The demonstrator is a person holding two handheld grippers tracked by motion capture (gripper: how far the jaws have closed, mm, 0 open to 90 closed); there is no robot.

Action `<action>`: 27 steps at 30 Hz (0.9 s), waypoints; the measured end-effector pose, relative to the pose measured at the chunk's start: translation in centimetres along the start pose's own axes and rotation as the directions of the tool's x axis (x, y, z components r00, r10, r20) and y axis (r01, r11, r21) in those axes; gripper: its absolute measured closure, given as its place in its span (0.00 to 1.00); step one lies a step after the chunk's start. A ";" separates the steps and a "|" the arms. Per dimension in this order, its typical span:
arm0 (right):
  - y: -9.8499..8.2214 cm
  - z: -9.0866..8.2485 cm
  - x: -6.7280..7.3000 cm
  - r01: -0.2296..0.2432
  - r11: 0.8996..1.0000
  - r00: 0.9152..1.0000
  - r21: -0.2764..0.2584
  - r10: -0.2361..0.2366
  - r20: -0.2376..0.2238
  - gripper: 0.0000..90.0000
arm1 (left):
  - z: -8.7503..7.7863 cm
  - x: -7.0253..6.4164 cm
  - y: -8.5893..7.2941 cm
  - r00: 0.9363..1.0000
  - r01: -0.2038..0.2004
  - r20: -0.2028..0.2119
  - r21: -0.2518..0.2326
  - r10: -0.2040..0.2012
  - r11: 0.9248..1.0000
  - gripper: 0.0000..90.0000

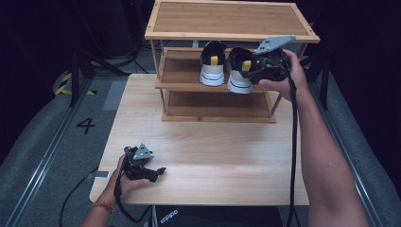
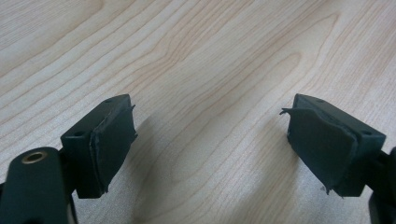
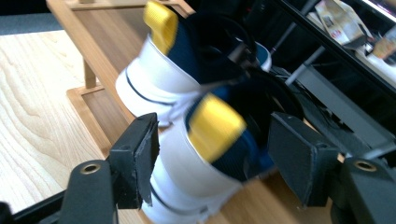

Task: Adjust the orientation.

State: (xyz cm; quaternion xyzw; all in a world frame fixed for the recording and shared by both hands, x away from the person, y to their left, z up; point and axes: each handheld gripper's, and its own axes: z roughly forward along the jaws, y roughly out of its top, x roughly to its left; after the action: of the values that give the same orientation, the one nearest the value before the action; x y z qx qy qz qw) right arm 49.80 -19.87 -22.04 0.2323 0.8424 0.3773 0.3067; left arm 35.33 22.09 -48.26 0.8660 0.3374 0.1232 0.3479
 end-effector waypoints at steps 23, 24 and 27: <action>-4.1 3.9 -0.2 -0.185 0.981 0.981 0.062 0.188 -0.043 0.29 | 0.0 0.0 0.0 1.000 -0.002 0.000 0.001 0.002 1.000 0.17; -4.0 4.0 -0.3 -0.192 0.979 0.980 0.062 0.195 -0.041 0.29 | 0.0 0.0 0.0 1.000 -0.002 0.000 0.001 0.002 1.000 0.17; -3.9 4.5 -0.6 -0.196 0.978 0.980 0.065 0.198 -0.026 0.29 | 0.0 0.0 0.0 1.000 -0.001 0.001 0.000 0.001 1.000 0.17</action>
State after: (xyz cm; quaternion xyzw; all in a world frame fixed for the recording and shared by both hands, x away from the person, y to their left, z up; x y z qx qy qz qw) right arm 52.74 -20.39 -27.27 0.3179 0.8313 0.3834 0.2468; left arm 35.33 22.09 -48.25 0.8663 0.3367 0.1230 0.3479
